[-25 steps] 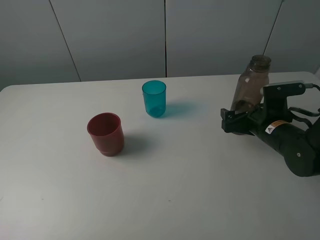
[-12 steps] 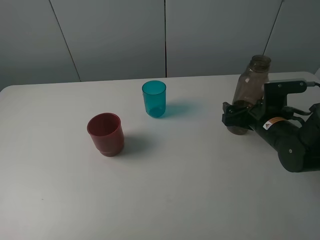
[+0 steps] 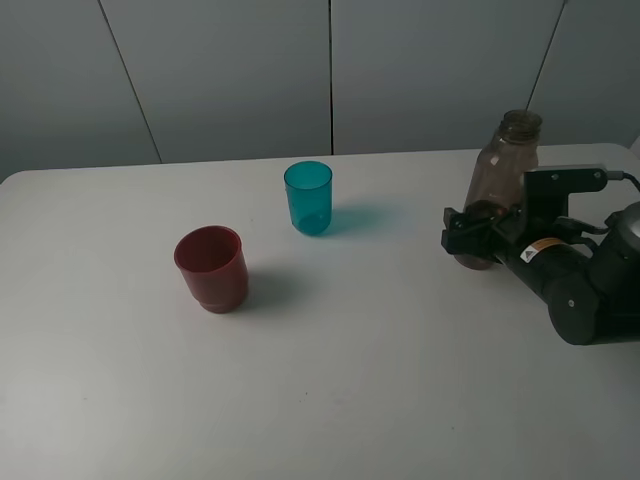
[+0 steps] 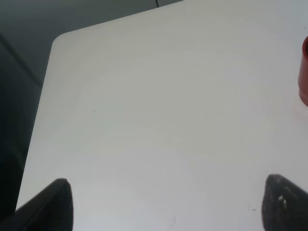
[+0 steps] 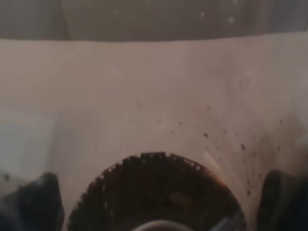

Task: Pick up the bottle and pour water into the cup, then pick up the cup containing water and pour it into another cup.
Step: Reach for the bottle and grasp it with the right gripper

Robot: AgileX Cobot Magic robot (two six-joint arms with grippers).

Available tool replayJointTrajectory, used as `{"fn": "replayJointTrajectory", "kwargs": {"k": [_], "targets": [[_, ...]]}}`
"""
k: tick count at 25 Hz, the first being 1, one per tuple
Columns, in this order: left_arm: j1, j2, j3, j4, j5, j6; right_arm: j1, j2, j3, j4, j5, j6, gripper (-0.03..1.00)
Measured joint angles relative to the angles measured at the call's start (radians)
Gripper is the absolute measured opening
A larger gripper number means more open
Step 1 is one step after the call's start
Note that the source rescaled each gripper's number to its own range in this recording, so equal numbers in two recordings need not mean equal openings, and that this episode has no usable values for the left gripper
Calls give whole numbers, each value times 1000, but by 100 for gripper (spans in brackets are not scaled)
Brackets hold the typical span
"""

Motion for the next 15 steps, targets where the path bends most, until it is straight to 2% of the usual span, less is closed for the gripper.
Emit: {"fn": "replayJointTrajectory", "kwargs": {"k": [15], "targets": [[0,0,0,0,0,-2,0,0,-3,0,-1,10,100]]}}
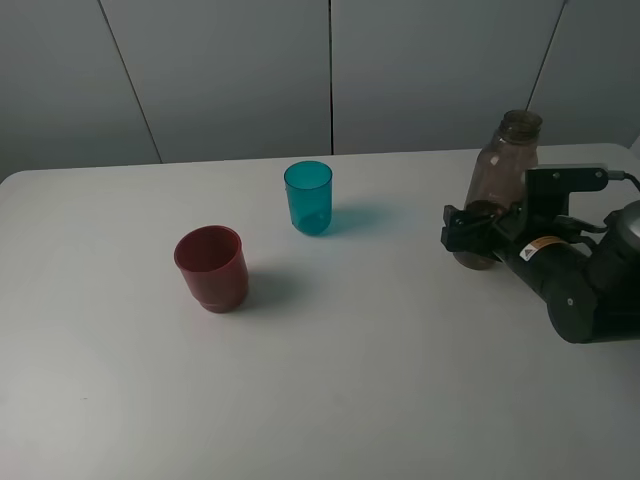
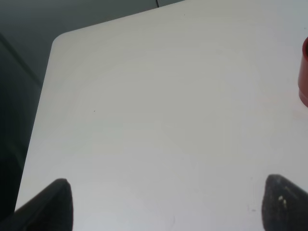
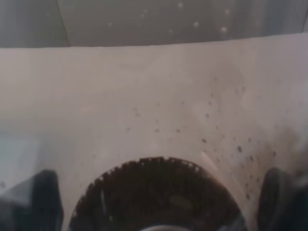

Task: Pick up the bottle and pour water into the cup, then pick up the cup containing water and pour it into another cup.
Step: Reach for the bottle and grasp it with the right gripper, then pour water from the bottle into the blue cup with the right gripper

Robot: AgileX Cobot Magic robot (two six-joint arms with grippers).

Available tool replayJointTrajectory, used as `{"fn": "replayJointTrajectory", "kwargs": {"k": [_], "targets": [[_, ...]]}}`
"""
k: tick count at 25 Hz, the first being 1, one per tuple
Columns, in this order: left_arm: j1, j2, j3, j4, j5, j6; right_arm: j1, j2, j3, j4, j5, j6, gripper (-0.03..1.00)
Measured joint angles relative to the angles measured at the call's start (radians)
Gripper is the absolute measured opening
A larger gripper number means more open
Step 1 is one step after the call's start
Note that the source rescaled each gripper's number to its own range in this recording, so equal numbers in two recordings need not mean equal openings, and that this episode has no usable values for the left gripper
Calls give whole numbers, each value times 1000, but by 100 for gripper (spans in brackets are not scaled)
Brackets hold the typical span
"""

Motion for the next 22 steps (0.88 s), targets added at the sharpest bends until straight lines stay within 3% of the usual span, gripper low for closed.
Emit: {"fn": "replayJointTrajectory", "kwargs": {"k": [2,3,4,6,19,22], "targets": [[0,0,0,0,0,0,0,0,-2,0,0,0,100],[0,0,0,0,0,0,0,0,-2,0,0,0,92],[0,0,0,0,0,-2,0,0,-2,1,0,0,71],[0,0,0,0,0,-2,0,0,-2,1,-2,0,3],[0,0,0,0,0,0,0,-4,-2,-13,-2,-4,0],[0,0,0,0,0,0,0,-54,-2,-39,48,1,0]]}}
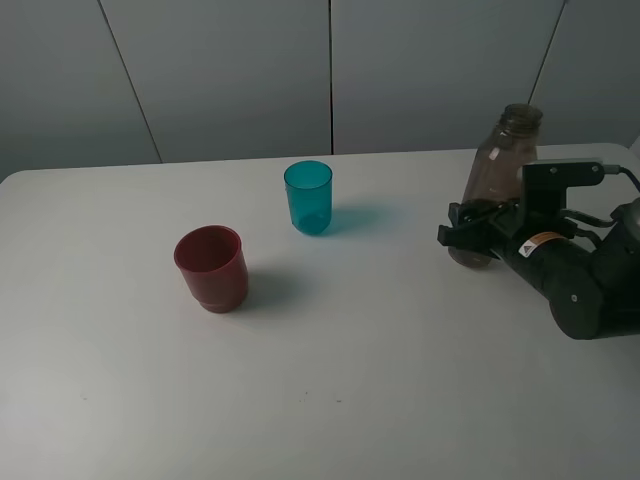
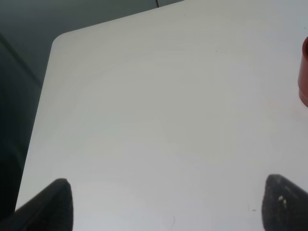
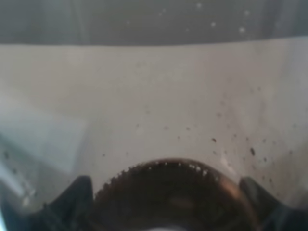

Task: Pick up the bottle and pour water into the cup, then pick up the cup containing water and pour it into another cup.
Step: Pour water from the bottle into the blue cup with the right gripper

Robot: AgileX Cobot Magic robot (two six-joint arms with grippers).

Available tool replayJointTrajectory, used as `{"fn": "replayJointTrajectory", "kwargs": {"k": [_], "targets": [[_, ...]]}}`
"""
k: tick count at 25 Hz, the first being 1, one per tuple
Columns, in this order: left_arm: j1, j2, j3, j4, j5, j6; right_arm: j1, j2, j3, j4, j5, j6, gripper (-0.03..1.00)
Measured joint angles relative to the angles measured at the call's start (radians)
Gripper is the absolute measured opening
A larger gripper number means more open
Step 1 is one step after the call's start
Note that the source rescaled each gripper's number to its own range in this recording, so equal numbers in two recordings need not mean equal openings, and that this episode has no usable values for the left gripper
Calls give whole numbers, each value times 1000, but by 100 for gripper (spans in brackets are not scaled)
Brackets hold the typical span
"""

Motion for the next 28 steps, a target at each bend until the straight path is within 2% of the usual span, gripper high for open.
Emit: {"fn": "replayJointTrajectory", "kwargs": {"k": [5,8,11,14,23,28], "targets": [[0,0,0,0,0,0,0,-165,-47,-13,133,-21,0],[0,0,0,0,0,0,0,-238,-115,-47,272,-30,0],[0,0,0,0,0,0,0,-275,-206,-93,456,-32,0],[0,0,0,0,0,0,2,-277,-281,-139,556,-32,0],[0,0,0,0,0,0,64,-209,-477,-137,706,-125,0],[0,0,0,0,0,0,68,-102,-578,-136,734,-182,0]]}}
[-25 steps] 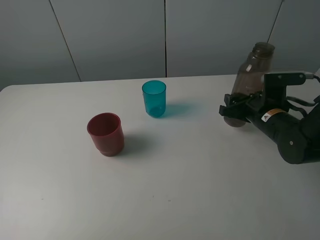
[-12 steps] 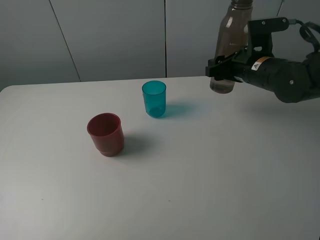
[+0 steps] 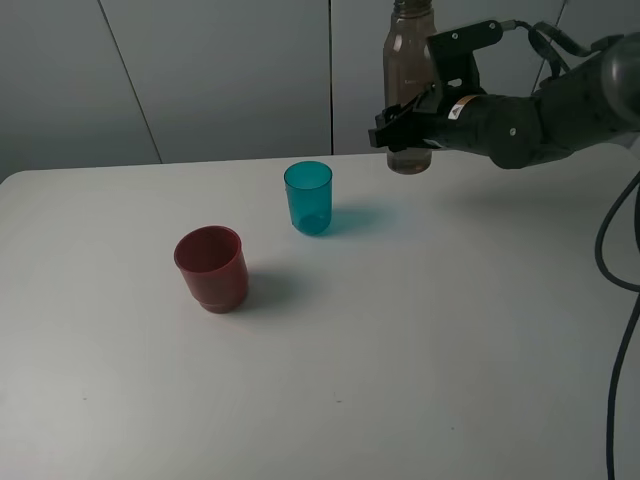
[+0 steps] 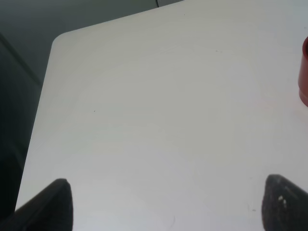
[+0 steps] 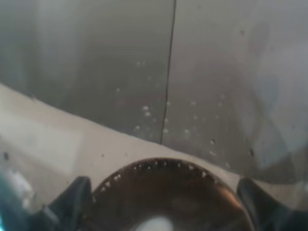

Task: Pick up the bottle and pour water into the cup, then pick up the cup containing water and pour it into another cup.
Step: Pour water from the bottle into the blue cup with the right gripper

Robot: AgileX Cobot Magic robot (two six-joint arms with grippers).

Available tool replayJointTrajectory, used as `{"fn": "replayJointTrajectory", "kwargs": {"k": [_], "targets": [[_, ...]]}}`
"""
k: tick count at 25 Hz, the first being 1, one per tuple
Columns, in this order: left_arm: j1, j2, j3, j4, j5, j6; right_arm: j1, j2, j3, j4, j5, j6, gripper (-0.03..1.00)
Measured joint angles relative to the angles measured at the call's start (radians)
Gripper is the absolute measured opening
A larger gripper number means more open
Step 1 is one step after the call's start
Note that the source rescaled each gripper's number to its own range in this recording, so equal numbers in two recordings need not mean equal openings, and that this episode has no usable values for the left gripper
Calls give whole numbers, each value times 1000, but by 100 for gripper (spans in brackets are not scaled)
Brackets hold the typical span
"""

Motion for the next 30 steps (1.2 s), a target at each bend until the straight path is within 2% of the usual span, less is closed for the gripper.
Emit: {"fn": "replayJointTrajectory", "kwargs": {"k": [3,6,9,12,15,18,21,30], "targets": [[0,0,0,0,0,0,2,61,-56,8,17,-89,0],[0,0,0,0,0,0,11,101,-110,74,83,-245,0],[0,0,0,0,0,0,27,121,-130,135,104,-364,0],[0,0,0,0,0,0,43,128,-132,224,79,-499,0],[0,0,0,0,0,0,48,128,-132,348,24,-688,0],[0,0,0,0,0,0,48,130,-133,402,-28,-817,0],[0,0,0,0,0,0,48,140,-145,386,-49,-862,0],[0,0,0,0,0,0,44,220,-188,305,-45,-869,0]]}}
